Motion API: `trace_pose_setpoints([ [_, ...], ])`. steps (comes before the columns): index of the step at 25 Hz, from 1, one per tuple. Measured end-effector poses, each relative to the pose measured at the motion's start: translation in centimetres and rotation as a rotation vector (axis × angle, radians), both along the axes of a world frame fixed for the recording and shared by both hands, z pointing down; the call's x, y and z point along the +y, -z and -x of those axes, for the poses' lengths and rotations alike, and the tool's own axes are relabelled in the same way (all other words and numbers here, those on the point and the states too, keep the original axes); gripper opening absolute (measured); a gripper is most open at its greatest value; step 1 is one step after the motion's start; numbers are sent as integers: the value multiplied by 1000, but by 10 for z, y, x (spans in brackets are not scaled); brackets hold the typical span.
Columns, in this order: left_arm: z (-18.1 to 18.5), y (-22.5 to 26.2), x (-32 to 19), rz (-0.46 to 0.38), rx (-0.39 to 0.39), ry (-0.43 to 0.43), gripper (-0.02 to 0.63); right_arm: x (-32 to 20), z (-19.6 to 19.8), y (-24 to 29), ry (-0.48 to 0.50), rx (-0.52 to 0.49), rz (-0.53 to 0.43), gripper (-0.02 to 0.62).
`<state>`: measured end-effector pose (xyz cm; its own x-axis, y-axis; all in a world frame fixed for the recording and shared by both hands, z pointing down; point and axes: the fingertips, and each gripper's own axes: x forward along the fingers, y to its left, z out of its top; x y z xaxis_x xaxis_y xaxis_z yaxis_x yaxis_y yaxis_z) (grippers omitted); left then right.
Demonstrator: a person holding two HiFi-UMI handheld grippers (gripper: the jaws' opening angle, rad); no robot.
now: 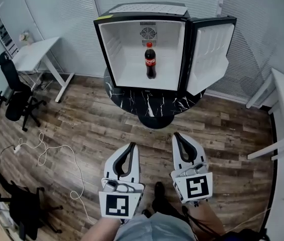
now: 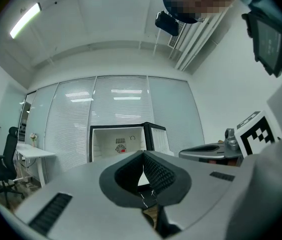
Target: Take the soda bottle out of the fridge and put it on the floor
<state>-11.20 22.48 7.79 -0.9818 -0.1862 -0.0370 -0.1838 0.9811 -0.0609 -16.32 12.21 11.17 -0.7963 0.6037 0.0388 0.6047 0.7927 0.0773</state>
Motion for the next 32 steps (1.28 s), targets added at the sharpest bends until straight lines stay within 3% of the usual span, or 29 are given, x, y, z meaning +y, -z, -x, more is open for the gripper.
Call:
trace_pose_setpoints([
  [11, 82, 24, 16, 30, -46, 53, 17, 11, 89, 21, 42, -37, 24, 14],
  [17, 119, 8, 50, -8, -18, 68, 17, 44, 125, 13, 49, -35, -1, 14],
  [24, 204, -17, 95, -55, 3, 3, 17, 90, 192, -8, -7, -9, -37, 14],
  [32, 298, -6, 130, -72, -25, -134, 17, 130, 271, 4, -121, -27, -61, 14],
])
